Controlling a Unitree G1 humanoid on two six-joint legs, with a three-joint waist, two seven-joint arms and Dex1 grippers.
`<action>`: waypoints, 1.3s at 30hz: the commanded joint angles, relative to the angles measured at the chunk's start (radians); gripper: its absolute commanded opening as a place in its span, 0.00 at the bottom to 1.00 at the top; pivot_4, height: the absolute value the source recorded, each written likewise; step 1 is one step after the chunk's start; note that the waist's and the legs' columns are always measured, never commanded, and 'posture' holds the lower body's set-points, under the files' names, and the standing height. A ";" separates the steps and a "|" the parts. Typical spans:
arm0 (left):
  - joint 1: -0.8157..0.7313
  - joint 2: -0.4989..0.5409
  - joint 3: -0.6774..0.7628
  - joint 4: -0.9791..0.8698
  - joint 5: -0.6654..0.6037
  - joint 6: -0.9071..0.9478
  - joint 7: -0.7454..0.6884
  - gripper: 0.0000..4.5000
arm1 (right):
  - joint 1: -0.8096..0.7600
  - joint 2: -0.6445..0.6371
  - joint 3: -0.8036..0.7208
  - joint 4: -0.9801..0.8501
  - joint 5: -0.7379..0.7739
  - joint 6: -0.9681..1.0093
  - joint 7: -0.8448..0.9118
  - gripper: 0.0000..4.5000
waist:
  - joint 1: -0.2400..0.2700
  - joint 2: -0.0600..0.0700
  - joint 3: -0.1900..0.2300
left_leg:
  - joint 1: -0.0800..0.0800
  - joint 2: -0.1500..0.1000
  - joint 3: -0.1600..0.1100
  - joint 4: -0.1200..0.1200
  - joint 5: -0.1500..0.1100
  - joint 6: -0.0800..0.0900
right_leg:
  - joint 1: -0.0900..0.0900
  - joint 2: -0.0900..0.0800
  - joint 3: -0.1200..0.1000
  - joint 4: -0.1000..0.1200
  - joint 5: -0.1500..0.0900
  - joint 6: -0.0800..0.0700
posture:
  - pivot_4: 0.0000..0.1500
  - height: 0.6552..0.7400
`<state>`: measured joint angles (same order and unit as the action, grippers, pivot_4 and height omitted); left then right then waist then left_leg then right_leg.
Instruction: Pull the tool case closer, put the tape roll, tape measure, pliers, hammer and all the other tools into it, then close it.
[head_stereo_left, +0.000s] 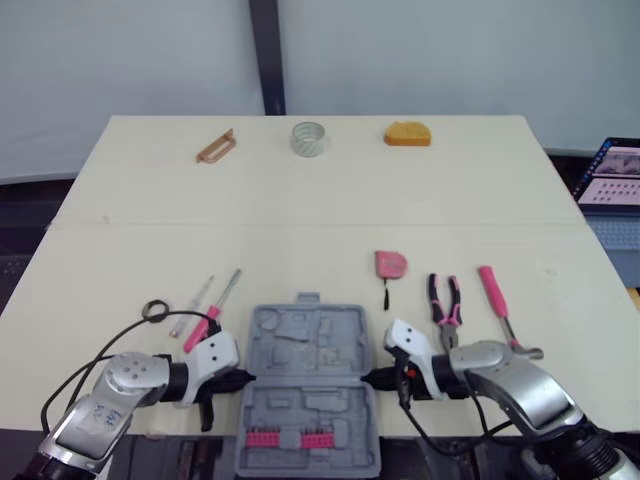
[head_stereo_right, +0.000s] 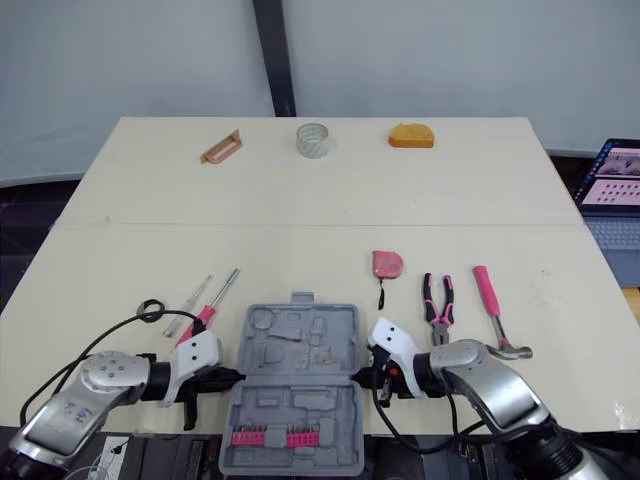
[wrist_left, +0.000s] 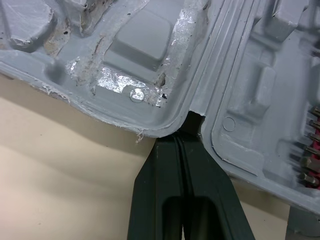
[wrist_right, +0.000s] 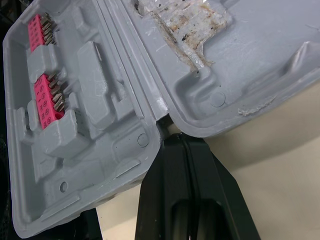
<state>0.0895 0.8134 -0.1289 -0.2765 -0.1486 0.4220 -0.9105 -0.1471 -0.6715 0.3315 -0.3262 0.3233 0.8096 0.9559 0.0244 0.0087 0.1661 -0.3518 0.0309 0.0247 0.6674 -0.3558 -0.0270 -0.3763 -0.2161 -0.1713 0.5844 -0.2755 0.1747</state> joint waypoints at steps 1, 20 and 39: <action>0.001 0.001 -0.008 0.039 0.026 0.005 0.014 0.01 | 0.006 -0.012 -0.032 -0.043 0.021 -0.001 -0.009 0.00 | 0.000 0.000 0.000 | 0.000 0.000 0.000 0.000 0.000 0.000 | 0.000 0.000 0.000 0.000 0.000 0.000 | 1.00 1.00; 0.030 0.037 0.073 0.096 0.014 -0.028 0.015 0.01 | 0.016 -0.032 -0.075 -0.025 0.027 -0.017 -0.005 0.00 | -0.003 0.000 0.000 | 0.000 0.000 0.000 0.000 0.000 0.000 | 0.000 0.000 0.000 0.000 0.000 0.000 | 1.00 1.00; 0.133 0.032 0.877 0.310 -0.279 0.069 0.061 1.00 | 0.015 -0.237 -0.738 0.591 0.185 -0.295 0.113 0.99 | -0.012 -0.003 0.002 | 0.000 0.000 0.002 -0.002 0.000 0.001 | 0.000 0.000 0.000 -0.002 0.000 0.000 | 1.00 1.00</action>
<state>0.2245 0.8506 0.6763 0.0014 -0.4121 0.5182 -0.8689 -0.1126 -0.8910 -0.3544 0.2071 0.5133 0.5690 1.0655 0.0125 0.0059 0.1679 -0.3517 0.0313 0.0274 0.6652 -0.3562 -0.0263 -0.3766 -0.2158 -0.1713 0.5821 -0.2755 0.1746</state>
